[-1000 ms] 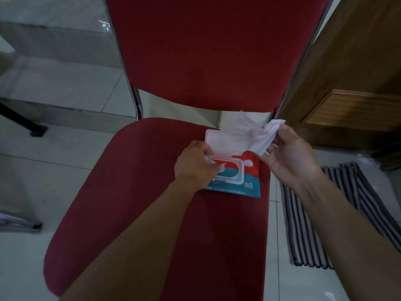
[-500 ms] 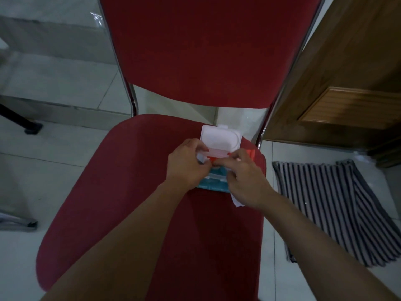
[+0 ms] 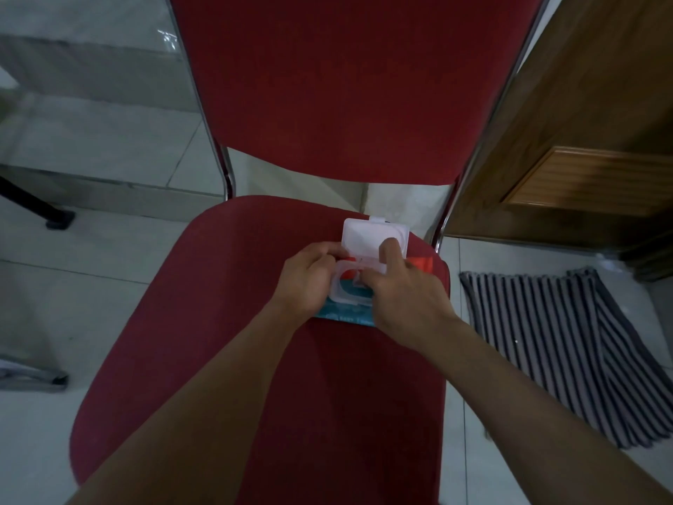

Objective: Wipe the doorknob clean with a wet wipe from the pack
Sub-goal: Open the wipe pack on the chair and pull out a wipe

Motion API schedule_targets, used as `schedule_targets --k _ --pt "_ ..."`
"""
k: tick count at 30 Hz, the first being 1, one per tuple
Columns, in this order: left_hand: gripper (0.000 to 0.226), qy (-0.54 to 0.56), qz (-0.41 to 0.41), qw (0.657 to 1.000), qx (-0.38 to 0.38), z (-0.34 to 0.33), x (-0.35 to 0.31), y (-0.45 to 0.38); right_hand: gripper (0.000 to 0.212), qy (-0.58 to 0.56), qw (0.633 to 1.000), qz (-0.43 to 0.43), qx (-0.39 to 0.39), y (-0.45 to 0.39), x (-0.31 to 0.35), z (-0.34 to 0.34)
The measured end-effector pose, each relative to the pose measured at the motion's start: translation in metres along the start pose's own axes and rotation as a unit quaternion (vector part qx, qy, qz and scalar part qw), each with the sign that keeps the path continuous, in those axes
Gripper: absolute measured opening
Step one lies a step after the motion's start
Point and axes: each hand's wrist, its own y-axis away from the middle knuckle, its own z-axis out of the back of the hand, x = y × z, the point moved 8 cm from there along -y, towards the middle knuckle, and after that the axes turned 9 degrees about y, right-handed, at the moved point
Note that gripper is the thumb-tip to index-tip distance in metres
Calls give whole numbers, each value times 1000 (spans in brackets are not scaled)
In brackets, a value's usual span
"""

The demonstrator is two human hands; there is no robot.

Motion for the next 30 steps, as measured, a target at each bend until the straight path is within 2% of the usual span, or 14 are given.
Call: schedule_targets --k 4,7,10,18,24,27,30 --pt "37 -22 5 1000 -11 3 5 -4 28 -98 995 -35 -9 -3 -9 4" --pt "27 -37 -12 999 4 1 3 -4 38 -165 985 -38 -27 -1 -12 4" --pt "15 -74 -29 997 25 -1 2 -5 42 -176 984 -12 -7 -1 -8 -2" --pt "38 -187 -91 978 9 -8 -3 -4 28 -159 987 -15 34 -3 -14 -12" --pt "41 -241 -126 962 -14 -12 -9 -3 22 -228 971 -70 -26 4 -26 -11" --pt "49 -263 -126 956 -35 -14 -10 -3 22 -271 946 -145 -103 9 -43 -3" --pt "55 -310 -118 940 -75 -16 -9 -1 30 -355 890 -244 -152 12 -68 -1"
